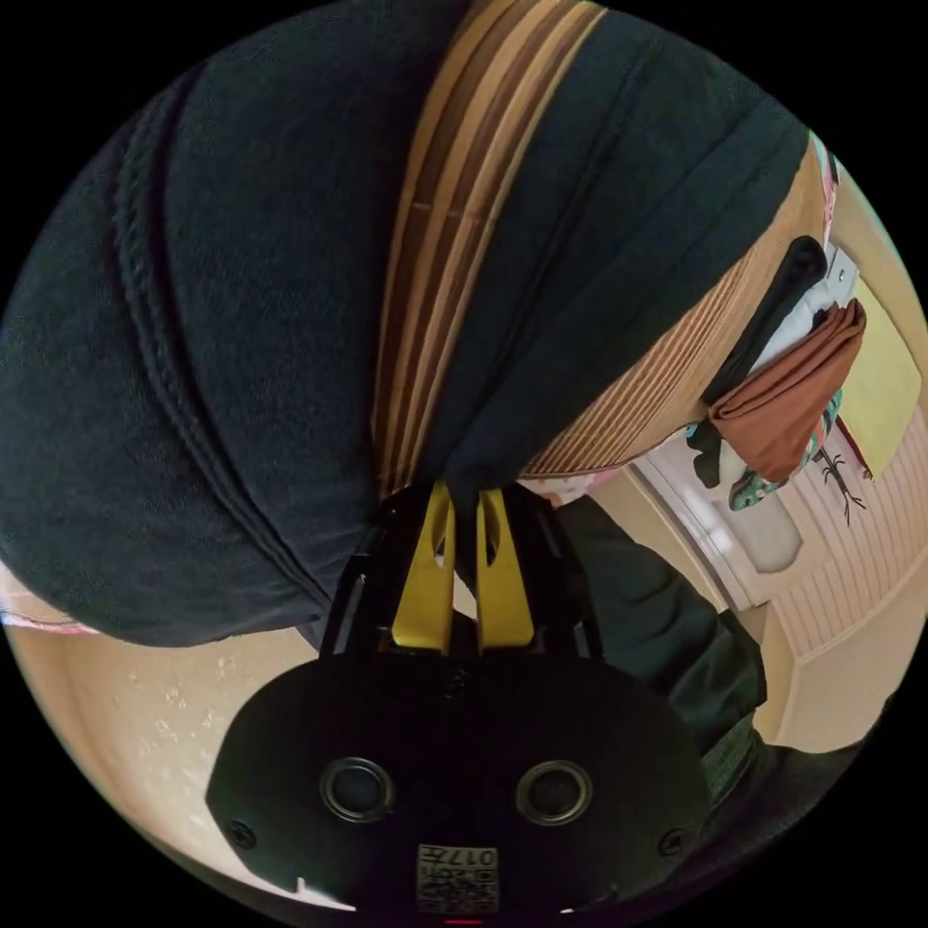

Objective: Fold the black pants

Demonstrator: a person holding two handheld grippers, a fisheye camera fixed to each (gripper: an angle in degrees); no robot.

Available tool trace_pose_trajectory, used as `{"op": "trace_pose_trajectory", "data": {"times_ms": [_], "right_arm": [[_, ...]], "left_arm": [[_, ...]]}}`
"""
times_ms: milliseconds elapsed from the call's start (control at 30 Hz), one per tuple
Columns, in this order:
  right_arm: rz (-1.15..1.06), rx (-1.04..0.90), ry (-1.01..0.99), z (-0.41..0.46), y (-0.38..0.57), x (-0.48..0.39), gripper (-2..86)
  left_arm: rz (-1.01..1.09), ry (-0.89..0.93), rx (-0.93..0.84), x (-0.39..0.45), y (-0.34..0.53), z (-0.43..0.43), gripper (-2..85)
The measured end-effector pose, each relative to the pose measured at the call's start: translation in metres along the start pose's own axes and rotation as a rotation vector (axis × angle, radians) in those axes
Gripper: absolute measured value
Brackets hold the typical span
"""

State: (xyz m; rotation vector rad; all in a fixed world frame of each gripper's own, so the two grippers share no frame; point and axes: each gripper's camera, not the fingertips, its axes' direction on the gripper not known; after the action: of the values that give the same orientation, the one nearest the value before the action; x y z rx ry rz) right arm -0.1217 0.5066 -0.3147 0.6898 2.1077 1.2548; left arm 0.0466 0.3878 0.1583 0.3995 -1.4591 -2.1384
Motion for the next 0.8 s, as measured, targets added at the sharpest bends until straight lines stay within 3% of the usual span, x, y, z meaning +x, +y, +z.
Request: {"op": "trace_pose_trajectory", "data": {"times_ms": [200,400,500,633,700,800], "right_arm": [[0.000,0.104,-0.121,0.037,-0.013,0.020,9.3],[0.141,0.178,-0.116,0.048,0.007,0.012,4.1],[0.120,0.204,-0.054,0.045,0.013,-0.035,3.1],[0.084,0.114,-0.091,0.091,0.017,-0.138,2.6],[-0.016,0.057,-0.044,0.122,0.022,-0.197,2.5],[-0.062,0.001,-0.021,0.181,0.039,-0.258,2.4]], "left_arm": [[0.004,-0.037,0.187,0.010,0.048,-0.005,0.1],[-0.009,0.103,0.346,-0.001,0.100,-0.008,0.5],[0.049,0.206,0.431,-0.002,0.139,-0.013,1.3],[0.050,0.621,0.531,-0.019,0.193,-0.020,1.5],[0.057,0.702,0.571,-0.026,0.213,-0.031,1.6],[0.079,0.678,0.655,-0.039,0.243,-0.057,2.3]]}}
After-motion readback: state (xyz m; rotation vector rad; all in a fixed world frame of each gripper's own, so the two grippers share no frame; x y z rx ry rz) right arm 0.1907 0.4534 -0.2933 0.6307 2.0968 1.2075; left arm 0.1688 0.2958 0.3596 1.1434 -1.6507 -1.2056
